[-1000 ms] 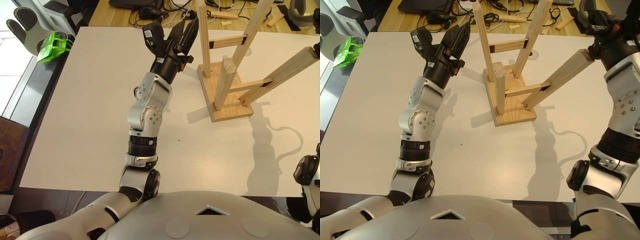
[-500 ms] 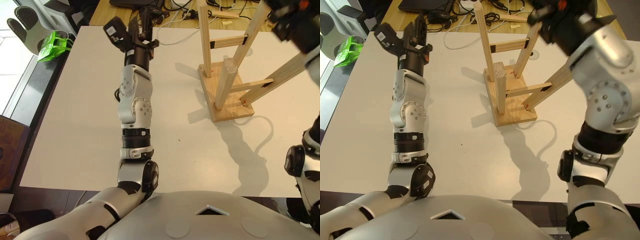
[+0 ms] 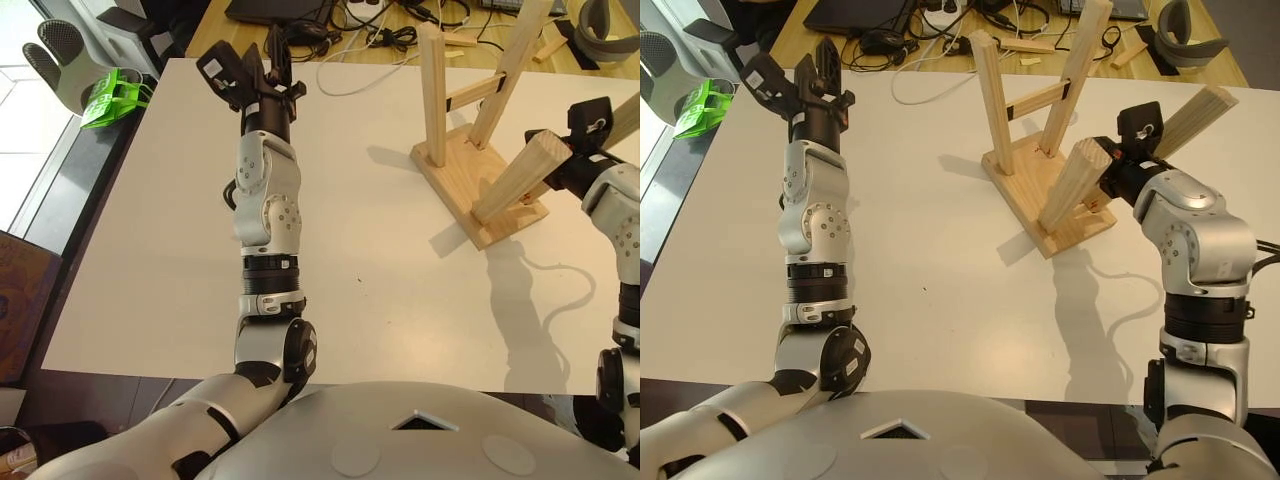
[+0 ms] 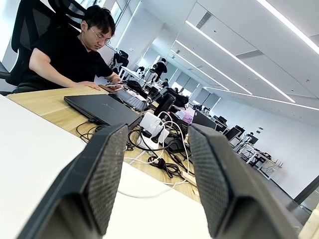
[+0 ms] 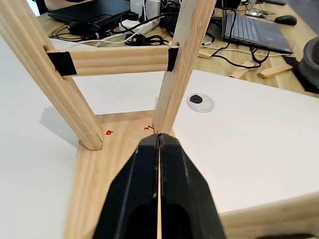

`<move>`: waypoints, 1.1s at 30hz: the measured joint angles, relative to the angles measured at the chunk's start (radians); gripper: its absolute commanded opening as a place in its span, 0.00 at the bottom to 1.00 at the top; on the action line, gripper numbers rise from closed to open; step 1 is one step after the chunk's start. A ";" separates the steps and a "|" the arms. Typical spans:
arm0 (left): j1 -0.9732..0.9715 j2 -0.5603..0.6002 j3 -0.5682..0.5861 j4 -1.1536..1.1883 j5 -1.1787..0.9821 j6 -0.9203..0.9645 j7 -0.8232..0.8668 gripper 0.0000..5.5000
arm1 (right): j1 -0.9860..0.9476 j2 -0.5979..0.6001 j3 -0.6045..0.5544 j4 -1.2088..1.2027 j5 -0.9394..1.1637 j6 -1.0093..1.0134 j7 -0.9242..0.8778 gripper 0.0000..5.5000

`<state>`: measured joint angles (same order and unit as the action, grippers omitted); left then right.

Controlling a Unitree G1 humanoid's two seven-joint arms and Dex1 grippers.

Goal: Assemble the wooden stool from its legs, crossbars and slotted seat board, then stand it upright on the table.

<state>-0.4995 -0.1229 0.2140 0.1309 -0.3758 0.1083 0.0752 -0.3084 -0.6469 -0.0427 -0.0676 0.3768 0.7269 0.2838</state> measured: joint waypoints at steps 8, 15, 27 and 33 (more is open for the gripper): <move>0.000 -0.005 -0.003 0.002 0.008 0.016 0.000 0.41 | -0.050 0.057 -0.031 0.185 -0.149 -0.333 -0.008 0.00; 0.000 -0.010 -0.008 0.008 0.009 0.020 -0.002 0.41 | -0.278 0.091 -0.166 0.167 -0.097 -0.411 -0.022 0.00; 0.015 -0.021 -0.020 -0.040 0.007 0.066 -0.001 0.41 | -0.026 0.043 -0.202 0.175 0.125 0.022 0.209 0.00; 0.014 -0.024 -0.020 -0.045 0.006 0.075 -0.001 0.41 | -0.031 0.088 -0.194 0.194 0.086 -0.094 0.175 0.00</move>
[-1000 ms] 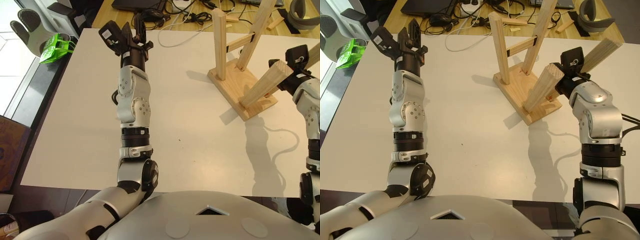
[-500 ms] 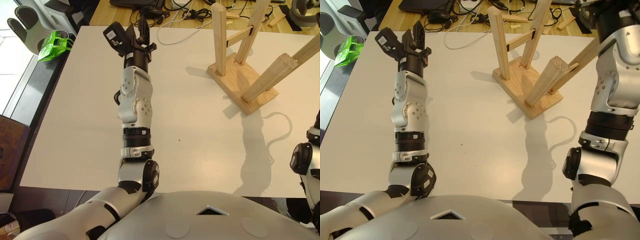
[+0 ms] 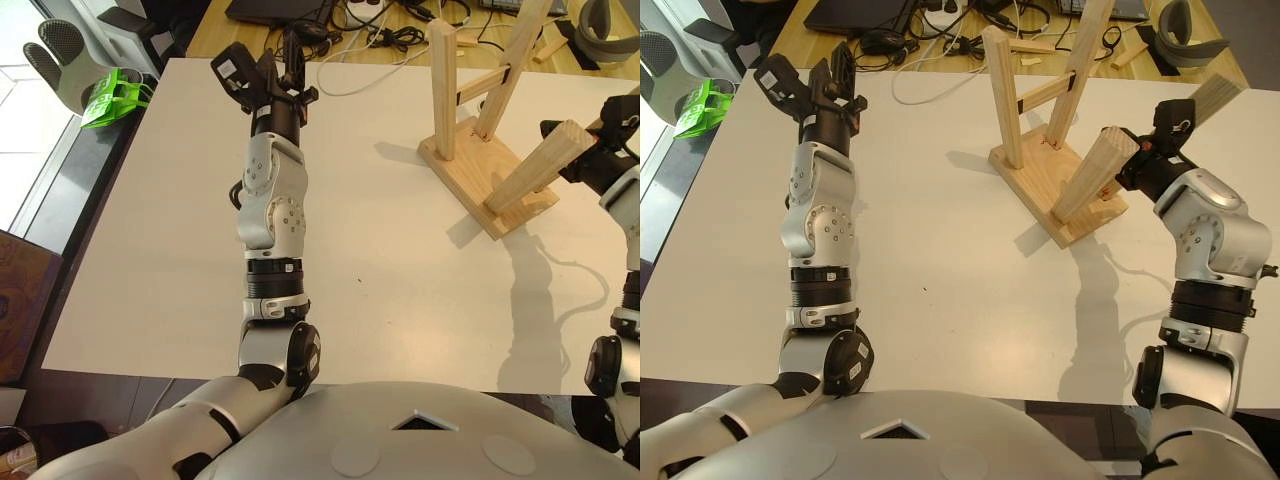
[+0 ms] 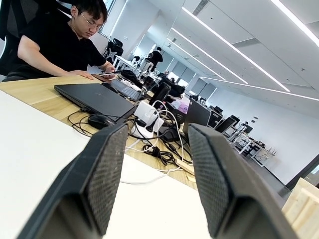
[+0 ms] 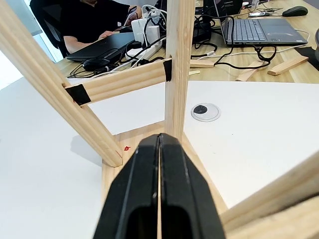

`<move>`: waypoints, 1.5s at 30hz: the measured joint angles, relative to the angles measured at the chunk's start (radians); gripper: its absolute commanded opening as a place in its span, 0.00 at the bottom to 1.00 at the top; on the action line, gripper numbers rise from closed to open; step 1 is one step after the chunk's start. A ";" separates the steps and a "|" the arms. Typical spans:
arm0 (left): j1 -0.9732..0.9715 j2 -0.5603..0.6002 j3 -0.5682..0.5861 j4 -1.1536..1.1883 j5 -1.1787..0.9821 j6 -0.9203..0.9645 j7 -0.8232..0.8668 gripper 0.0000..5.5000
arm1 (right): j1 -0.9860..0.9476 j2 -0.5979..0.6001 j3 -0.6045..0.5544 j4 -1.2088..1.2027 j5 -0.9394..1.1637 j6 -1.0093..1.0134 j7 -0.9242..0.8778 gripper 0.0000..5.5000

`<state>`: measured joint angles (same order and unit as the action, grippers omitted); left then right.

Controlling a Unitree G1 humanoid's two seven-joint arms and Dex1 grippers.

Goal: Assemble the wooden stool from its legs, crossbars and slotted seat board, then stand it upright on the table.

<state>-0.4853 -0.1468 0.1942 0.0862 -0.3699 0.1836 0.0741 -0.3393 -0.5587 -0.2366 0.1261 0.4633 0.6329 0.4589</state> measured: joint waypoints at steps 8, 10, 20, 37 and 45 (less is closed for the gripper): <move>0.000 0.001 0.000 0.015 0.001 -0.005 -0.012 0.41 | -0.162 0.046 -0.066 -0.087 0.010 -0.111 -0.063 0.00; -0.001 0.001 -0.001 0.017 0.003 -0.009 -0.018 0.41 | -0.267 0.036 -0.088 -0.104 0.026 -0.133 -0.077 0.00; -0.001 0.001 -0.001 0.016 0.003 -0.010 -0.019 0.41 | -0.048 -0.021 0.046 0.042 -0.017 -0.004 0.073 0.00; -0.002 -0.006 -0.003 0.014 0.005 -0.002 -0.022 0.41 | -0.127 0.044 -0.034 -0.001 -0.014 -0.199 0.010 0.00; -0.004 0.009 -0.008 0.023 0.006 -0.014 -0.041 0.41 | -0.189 0.049 -0.039 -0.246 0.095 -0.116 0.009 0.00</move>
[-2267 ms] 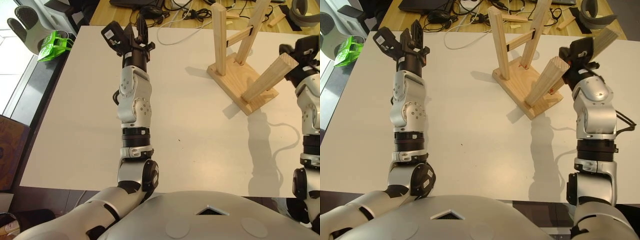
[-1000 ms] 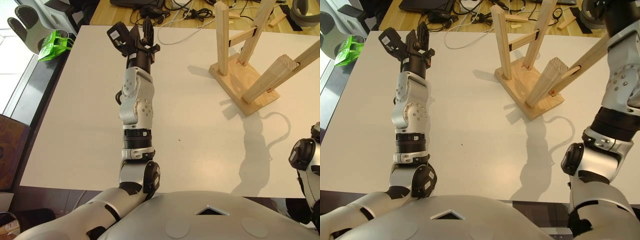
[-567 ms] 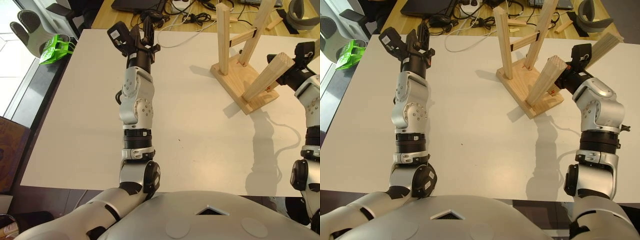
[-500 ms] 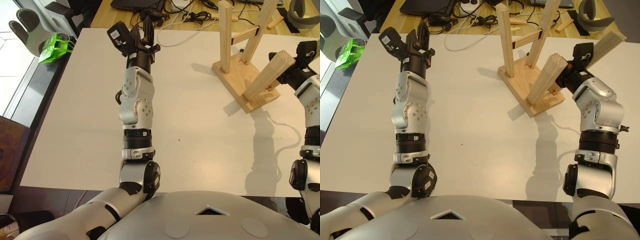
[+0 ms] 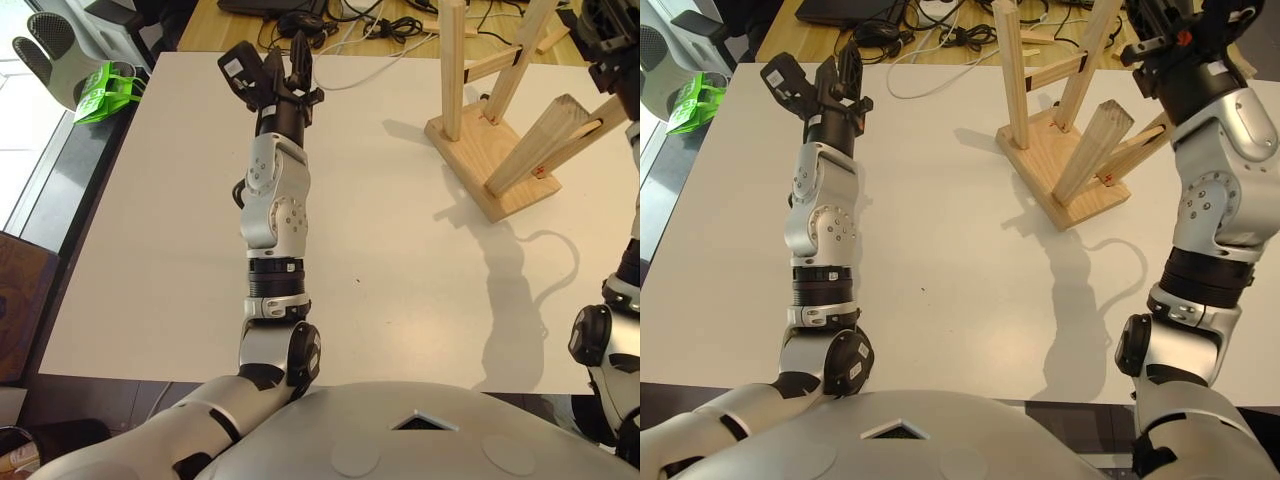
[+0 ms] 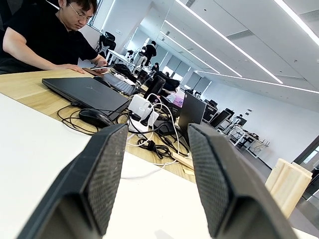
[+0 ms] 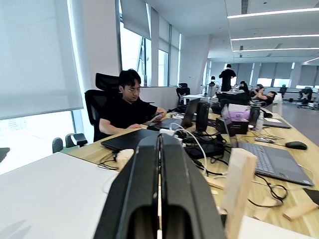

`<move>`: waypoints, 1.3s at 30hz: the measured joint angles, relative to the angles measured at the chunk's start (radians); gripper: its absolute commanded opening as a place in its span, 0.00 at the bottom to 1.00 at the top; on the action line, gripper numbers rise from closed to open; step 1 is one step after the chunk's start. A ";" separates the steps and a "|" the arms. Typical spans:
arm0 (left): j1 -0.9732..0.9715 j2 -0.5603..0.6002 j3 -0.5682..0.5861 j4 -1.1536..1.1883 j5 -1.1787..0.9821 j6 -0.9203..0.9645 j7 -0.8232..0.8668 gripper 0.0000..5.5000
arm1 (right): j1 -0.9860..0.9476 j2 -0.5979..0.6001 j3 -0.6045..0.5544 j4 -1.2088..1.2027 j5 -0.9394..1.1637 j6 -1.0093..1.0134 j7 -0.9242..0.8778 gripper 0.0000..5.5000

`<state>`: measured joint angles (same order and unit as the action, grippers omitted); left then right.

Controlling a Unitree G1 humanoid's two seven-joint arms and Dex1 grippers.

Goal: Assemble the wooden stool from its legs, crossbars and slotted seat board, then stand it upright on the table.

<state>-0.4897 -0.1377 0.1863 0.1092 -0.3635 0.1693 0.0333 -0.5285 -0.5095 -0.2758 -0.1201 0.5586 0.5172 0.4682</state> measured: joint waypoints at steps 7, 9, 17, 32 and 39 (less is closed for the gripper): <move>-0.012 0.003 -0.002 0.030 0.002 -0.030 -0.008 0.41 | -0.128 0.035 0.068 -0.217 0.340 0.294 0.022 0.00; -0.014 0.008 0.007 0.043 0.008 -0.039 0.002 0.41 | -0.167 0.064 0.128 -0.232 0.360 0.341 0.004 0.00; -0.029 0.000 0.006 0.082 0.017 -0.075 0.002 0.41 | -0.182 0.360 0.484 0.009 -0.145 0.302 -0.514 0.00; -0.016 0.004 0.009 0.141 0.026 -0.126 -0.015 0.41 | 0.124 0.092 0.302 -0.279 -0.472 0.456 -0.545 0.00; -0.015 0.010 0.020 0.157 0.028 -0.155 -0.018 0.41 | 0.308 -0.162 0.232 -0.346 -0.523 0.302 -0.337 0.00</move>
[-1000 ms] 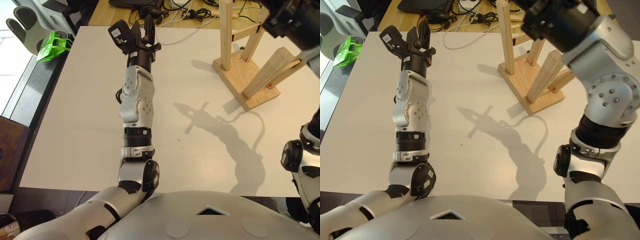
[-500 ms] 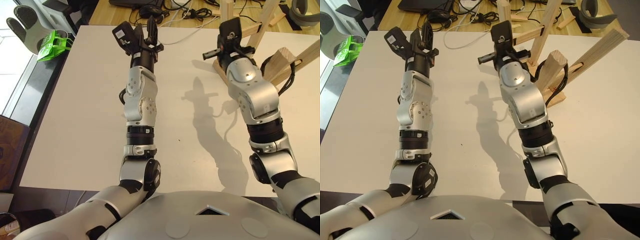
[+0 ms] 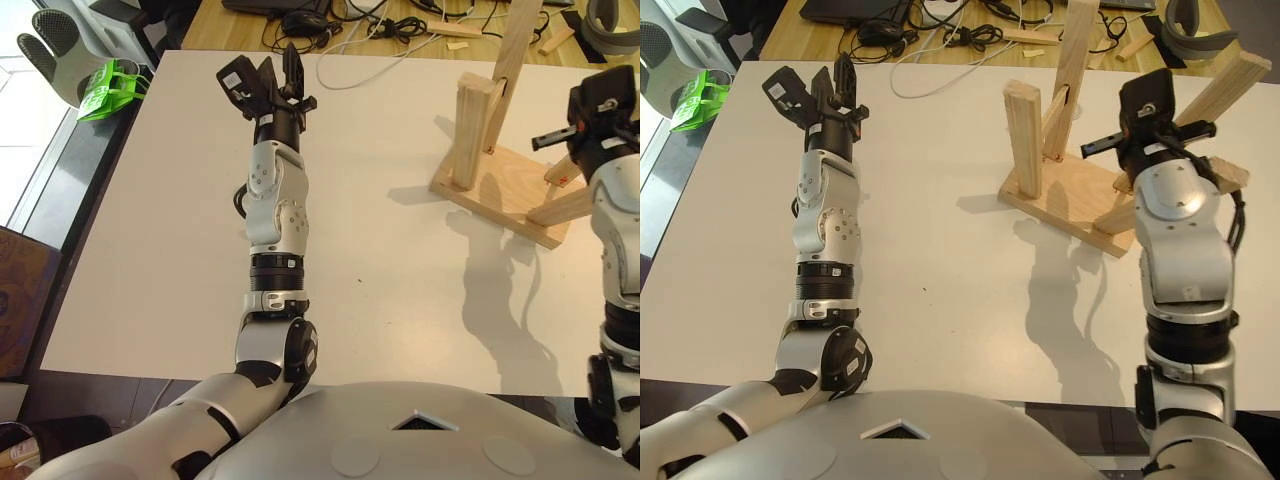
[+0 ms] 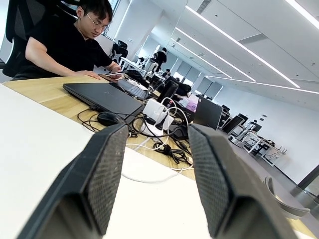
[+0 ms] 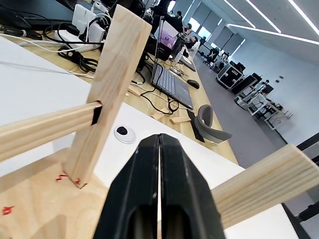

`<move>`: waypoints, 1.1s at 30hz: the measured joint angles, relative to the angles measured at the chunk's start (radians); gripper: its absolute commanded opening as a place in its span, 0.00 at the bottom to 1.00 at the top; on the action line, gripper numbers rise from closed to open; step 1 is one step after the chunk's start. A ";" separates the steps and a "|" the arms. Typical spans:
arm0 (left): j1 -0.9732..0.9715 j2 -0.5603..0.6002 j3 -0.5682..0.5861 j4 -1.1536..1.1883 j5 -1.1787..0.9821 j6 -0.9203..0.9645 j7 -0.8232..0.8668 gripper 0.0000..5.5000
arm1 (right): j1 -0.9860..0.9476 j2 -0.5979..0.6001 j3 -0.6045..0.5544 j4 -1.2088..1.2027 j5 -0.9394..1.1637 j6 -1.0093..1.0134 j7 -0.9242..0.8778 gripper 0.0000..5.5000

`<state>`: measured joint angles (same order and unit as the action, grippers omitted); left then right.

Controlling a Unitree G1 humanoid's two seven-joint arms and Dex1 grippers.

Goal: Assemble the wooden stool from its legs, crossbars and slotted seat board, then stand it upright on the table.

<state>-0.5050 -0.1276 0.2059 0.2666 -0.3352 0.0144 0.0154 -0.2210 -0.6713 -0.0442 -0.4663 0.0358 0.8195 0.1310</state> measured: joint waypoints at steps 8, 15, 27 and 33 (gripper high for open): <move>0.000 0.000 0.002 0.023 0.000 -0.007 -0.004 0.41 | -0.236 0.105 -0.069 0.101 0.014 -0.396 0.011 0.00; -0.007 -0.002 -0.007 0.060 0.001 -0.012 -0.019 0.41 | -0.567 0.277 0.006 0.217 0.042 -0.545 -0.006 0.00; -0.005 0.129 -0.056 -0.050 0.034 0.133 -0.075 0.41 | -0.344 -0.170 -0.415 0.462 -0.093 -0.492 -0.070 0.00; 0.047 0.169 -0.280 -0.105 0.091 0.380 -0.224 0.41 | 0.273 -0.012 -0.583 0.551 -0.150 -0.646 -0.118 0.00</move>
<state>-0.4583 0.0413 -0.0737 0.1618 -0.2443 0.3943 -0.2089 0.0524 -0.6836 -0.6270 0.0842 -0.1137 0.1731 0.0130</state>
